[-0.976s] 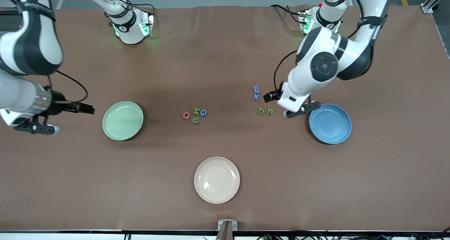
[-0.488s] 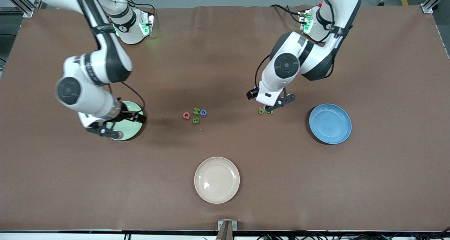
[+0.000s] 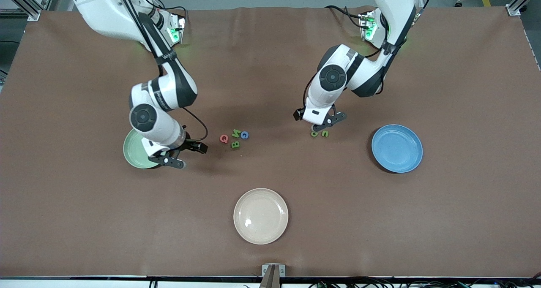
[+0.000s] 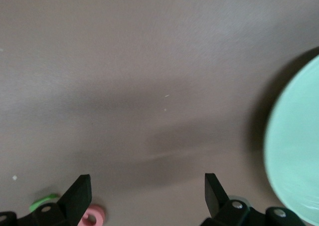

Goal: Sort upper and lower case letters into plates
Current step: 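Grasp the blue m with the left gripper while the right gripper grasps the pink a, then carry the blue m over the blue plate while the right gripper lifts the pink a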

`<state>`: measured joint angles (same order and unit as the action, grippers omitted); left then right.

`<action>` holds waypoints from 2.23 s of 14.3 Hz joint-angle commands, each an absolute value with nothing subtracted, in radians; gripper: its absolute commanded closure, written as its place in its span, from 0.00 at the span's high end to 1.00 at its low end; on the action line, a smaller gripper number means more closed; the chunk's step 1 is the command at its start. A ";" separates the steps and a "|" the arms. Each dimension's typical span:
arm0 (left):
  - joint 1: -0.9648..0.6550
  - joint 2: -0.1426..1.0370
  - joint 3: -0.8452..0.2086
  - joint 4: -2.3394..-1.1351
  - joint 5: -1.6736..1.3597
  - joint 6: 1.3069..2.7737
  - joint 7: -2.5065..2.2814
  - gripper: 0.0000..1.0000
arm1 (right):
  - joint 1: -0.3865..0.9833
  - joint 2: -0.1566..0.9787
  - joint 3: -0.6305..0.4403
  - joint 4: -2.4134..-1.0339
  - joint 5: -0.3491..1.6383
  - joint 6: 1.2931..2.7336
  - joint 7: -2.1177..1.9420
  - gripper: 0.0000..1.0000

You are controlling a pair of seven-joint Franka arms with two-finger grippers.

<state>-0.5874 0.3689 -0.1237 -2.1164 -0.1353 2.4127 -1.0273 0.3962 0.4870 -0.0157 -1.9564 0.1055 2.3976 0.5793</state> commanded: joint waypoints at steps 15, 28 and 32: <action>-0.666 0.448 -0.114 -2.194 -0.114 2.543 -1.051 0.78 | 0.525 0.551 -0.032 -1.976 0.066 2.505 0.767 1.00; -0.666 0.453 -0.114 -2.204 -0.114 2.543 -1.051 0.28 | 0.597 0.548 -0.031 -2.029 0.066 2.534 0.816 0.96; -0.667 0.443 -0.114 -2.201 -0.114 2.543 -1.051 0.11 | 0.606 0.548 -0.032 -2.045 0.066 2.562 0.815 0.87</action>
